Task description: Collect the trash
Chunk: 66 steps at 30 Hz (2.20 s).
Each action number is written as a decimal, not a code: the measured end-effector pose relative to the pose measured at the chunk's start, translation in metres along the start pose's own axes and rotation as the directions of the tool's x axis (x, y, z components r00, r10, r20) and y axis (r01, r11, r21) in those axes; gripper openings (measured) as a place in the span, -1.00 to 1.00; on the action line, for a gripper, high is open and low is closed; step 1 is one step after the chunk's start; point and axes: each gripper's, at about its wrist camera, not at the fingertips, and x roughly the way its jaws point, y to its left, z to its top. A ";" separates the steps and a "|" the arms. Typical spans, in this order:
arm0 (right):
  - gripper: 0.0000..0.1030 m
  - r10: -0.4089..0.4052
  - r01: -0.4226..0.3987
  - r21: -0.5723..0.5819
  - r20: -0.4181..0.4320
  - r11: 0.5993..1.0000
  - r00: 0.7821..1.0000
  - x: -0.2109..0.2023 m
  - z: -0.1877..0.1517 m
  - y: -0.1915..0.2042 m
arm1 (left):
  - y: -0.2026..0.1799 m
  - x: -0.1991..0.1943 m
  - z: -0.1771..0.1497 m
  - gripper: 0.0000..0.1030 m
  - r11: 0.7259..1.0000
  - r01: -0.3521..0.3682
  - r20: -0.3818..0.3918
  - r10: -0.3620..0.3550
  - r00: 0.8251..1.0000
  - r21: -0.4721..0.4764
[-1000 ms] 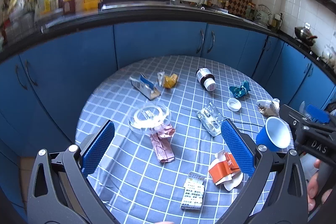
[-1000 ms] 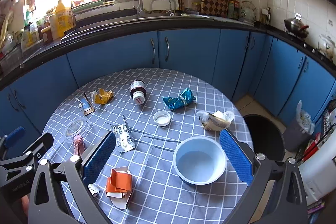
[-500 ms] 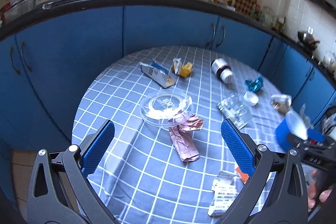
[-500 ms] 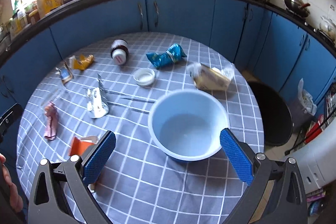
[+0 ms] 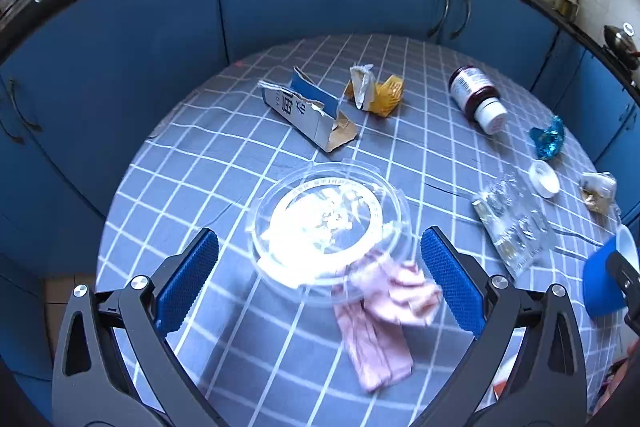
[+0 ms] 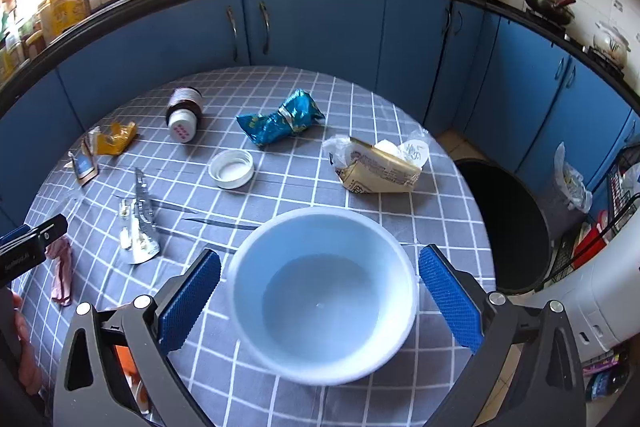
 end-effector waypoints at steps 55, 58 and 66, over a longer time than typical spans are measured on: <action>0.59 -0.164 0.146 0.104 0.192 0.984 0.968 -0.040 0.045 -0.113 | -0.211 -0.083 0.031 0.69 0.932 0.130 0.195 -0.205 0.959 0.339; 0.59 -0.184 0.161 0.129 0.192 0.978 0.964 -0.036 0.052 -0.133 | -0.233 -0.084 0.033 0.70 0.922 0.143 0.201 -0.226 0.953 0.359; 0.62 -0.213 0.175 0.195 0.194 0.965 0.958 -0.021 0.068 -0.178 | -0.284 -0.084 0.042 0.70 0.898 0.172 0.206 -0.273 0.940 0.405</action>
